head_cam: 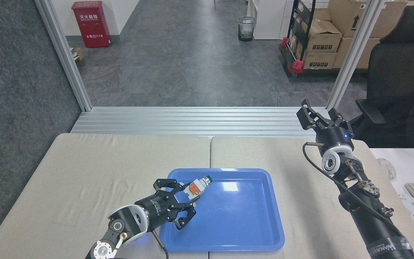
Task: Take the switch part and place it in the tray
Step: 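Lower the switch part into the tray and open the left gripper, then raise the open left gripper away from the tray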
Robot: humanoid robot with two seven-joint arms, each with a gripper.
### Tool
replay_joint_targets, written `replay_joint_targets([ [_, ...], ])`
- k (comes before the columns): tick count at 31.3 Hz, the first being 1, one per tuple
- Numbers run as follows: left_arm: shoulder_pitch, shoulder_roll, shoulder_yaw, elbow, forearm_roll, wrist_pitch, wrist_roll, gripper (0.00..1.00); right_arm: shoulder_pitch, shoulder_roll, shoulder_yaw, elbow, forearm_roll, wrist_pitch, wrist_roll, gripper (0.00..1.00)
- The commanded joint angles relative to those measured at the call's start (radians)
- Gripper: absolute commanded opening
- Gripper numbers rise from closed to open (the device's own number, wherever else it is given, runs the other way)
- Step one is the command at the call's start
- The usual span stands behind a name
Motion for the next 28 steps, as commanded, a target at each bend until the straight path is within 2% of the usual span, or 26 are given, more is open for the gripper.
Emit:
replay_joint_targets([
  [1, -0.007, -0.055, -0.075, 0.096, -0.027, -0.006, -0.009, 0.51, -0.001, 0.000, 0.000, 0.000, 0.000, 0.000, 0.000, 0.99],
  [6, -0.010, -0.062, -0.072, 0.087, -0.016, -0.003, -0.029, 0.76, -0.001, 0.000, 0.000, 0.000, 0.000, 0.000, 0.000, 0.99],
  [12, -0.007, -0.062, -0.068, 0.050, -0.013, -0.001, -0.029, 0.85, -0.001, 0.000, 0.000, 0.000, 0.000, 0.000, 0.000, 0.99],
  [15, -0.011, -0.062, -0.061, 0.004, -0.007, 0.007, -0.029, 0.94, -0.001, 0.000, 0.000, 0.000, 0.000, 0.000, 0.000, 0.99],
  [18, -0.036, -0.061, -0.025, -0.048, 0.066, 0.020, -0.027, 0.94, 0.001, 0.000, 0.000, 0.000, 0.000, 0.000, 0.000, 0.99],
  [23, -0.129, -0.055, 0.179, -0.064, 0.290, 0.100, -0.026, 0.94, -0.001, 0.000, 0.000, 0.000, 0.000, 0.000, 0.000, 0.99],
  [25, -0.175, -0.048, 0.265, -0.029, 0.349, 0.160, -0.023, 0.94, 0.001, 0.000, 0.000, 0.000, 0.000, 0.000, 0.000, 0.99],
  [28, -0.238, -0.044, 0.334, 0.082, 0.366, 0.252, -0.014, 0.94, -0.001, 0.000, 0.000, 0.000, 0.000, 0.000, 0.000, 0.99],
])
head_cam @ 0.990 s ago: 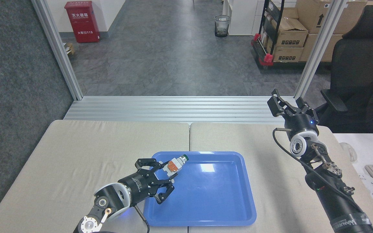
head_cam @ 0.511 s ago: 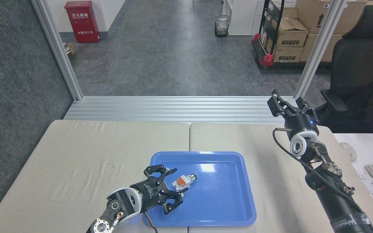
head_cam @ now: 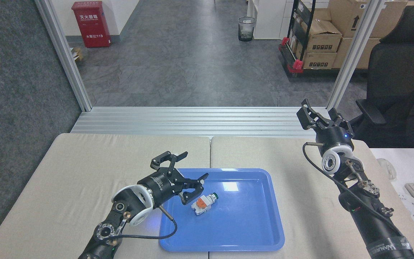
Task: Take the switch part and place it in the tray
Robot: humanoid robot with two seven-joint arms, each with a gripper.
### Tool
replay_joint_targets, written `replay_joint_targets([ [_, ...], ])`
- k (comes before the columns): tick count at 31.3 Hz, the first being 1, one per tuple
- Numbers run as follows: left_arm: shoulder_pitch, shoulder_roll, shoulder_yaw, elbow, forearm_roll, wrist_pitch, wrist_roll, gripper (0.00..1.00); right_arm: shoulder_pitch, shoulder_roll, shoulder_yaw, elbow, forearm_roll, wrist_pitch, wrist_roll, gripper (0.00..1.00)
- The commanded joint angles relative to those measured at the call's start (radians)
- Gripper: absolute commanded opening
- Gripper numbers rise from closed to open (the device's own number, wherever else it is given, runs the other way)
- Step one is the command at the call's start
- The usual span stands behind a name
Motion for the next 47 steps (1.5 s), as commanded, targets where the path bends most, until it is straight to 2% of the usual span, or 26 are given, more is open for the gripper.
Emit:
replay_joint_targets([
  [1, -0.153, 0.003, 0.295, 0.113, 0.176, 0.155, 0.012, 0.94, -0.001, 0.000, 0.000, 0.000, 0.000, 0.000, 0.000, 0.99],
  [3, -0.172, 0.018, 0.309, 0.162, 0.171, 0.256, 0.024, 0.94, 0.001, 0.000, 0.000, 0.000, 0.000, 0.000, 0.000, 0.99],
  [6, -0.156, 0.045, 0.301, 0.167, 0.165, 0.362, 0.043, 0.94, -0.001, 0.000, 0.000, 0.000, 0.000, 0.000, 0.000, 0.99],
  [13, -0.095, 0.046, 0.300, 0.164, 0.131, 0.499, 0.089, 0.93, 0.001, 0.000, 0.000, 0.000, 0.000, 0.000, 0.000, 0.99],
  [34, -0.094, 0.014, 0.300, 0.145, 0.125, 0.522, 0.106, 0.94, 0.001, 0.000, 0.000, 0.000, 0.000, 0.000, 0.000, 0.99],
  [38, -0.094, 0.014, 0.300, 0.145, 0.123, 0.522, 0.106, 0.99, -0.001, 0.000, 0.000, 0.000, 0.000, 0.000, 0.000, 0.99],
  [47, -0.094, -0.008, 0.300, 0.144, 0.122, 0.527, 0.106, 0.99, 0.001, 0.000, 0.000, 0.000, 0.000, 0.000, 0.000, 0.99],
])
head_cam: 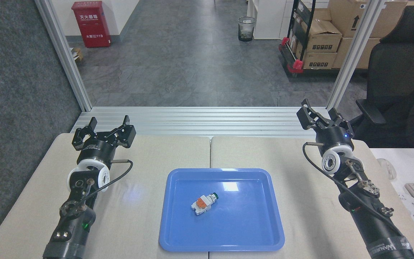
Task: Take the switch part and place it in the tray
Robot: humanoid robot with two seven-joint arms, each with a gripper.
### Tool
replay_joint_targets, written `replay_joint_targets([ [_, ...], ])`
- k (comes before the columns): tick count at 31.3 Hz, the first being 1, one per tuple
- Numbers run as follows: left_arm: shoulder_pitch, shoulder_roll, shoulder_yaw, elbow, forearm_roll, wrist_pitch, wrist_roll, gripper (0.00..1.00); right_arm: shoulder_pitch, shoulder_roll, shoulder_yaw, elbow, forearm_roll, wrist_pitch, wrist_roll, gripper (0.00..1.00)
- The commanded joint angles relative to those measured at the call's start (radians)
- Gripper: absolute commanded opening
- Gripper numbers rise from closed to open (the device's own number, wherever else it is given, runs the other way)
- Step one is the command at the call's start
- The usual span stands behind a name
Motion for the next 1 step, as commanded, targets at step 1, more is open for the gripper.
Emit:
replay_joint_targets([
  [1, 0.000, -0.026, 0.020, 0.003, -0.002, 0.004, 0.000, 0.99, 0.000, 0.000, 0.000, 0.000, 0.000, 0.000, 0.000, 0.99],
])
